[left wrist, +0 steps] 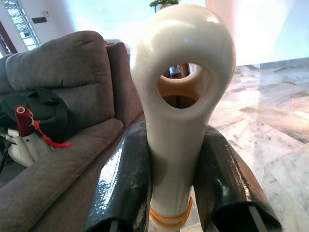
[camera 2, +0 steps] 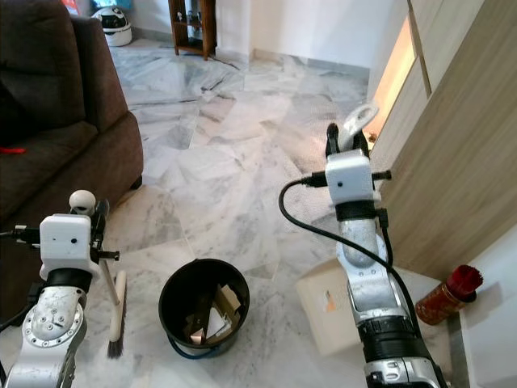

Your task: Sweep floor

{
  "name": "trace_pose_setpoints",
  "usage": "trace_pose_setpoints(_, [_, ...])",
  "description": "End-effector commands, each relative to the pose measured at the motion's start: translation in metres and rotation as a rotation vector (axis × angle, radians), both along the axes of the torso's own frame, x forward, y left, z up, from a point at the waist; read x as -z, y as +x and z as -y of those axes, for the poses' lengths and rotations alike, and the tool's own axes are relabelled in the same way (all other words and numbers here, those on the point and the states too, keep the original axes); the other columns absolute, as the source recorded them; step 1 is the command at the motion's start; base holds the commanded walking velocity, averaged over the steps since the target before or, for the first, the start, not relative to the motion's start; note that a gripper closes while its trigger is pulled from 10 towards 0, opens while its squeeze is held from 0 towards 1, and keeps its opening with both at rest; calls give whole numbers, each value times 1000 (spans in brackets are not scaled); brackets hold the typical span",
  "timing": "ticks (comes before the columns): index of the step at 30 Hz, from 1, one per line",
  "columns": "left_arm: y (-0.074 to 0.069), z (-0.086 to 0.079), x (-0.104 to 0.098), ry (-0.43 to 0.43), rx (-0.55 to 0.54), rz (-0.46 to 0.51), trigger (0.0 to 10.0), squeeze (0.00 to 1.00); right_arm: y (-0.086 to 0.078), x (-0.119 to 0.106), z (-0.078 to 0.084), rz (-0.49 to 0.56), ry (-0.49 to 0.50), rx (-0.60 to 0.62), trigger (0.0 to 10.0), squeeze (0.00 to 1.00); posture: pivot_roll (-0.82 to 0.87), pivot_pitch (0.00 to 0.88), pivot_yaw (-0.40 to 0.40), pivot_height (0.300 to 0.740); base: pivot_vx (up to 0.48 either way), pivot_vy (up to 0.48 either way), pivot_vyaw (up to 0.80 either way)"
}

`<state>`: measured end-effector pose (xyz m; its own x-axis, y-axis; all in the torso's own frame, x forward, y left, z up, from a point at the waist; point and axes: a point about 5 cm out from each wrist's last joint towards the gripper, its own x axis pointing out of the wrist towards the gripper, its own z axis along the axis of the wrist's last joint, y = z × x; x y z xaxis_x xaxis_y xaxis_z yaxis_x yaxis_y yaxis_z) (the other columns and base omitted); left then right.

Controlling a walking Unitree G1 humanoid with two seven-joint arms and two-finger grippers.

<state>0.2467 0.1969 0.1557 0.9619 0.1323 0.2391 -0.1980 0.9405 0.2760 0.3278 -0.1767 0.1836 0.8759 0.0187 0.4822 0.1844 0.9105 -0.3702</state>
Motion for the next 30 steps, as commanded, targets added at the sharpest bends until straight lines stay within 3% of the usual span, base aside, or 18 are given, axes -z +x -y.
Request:
trace_pose_setpoints(1, [-2, 2, -10, 15, 28, 47, 10000, 0, -1, 0, 4, 21, -18, -1, 10000, 0, 46, 49, -36, 740, 0, 0, 0])
trace_pose_setpoints(7, [-5, 4, -7, 10, 46, 35, 10000, 0, -2, 27, 7, -66, 47, 4, 10000, 0, 52, 39, -37, 740, 0, 0, 0])
trace_pose_setpoints(11, [-6, 0, 2, -8, 32, 9, 10000, 0, -4, 40, 6, -101, 36, -2, 10000, 0, 54, 31, -40, 740, 0, 0, 0])
trace_pose_setpoints(16, [-12, -2, 15, -6, 31, -28, 10000, 0, -3, 48, 5, -138, 54, -19, 10000, 0, 59, 24, -37, 740, 0, 0, 0])
trace_pose_setpoints(20, [-18, -13, 34, -35, -20, -94, 10000, 0, -1, 49, 2, -142, 71, -37, 10000, 0, 50, 19, -39, 740, 0, 0, 0])
trace_pose_setpoints(30, [-20, -10, 34, -38, -16, -74, 10000, 0, 3, 53, 3, -174, 165, -53, 10000, 0, 55, 36, -43, 740, 0, 0, 0])
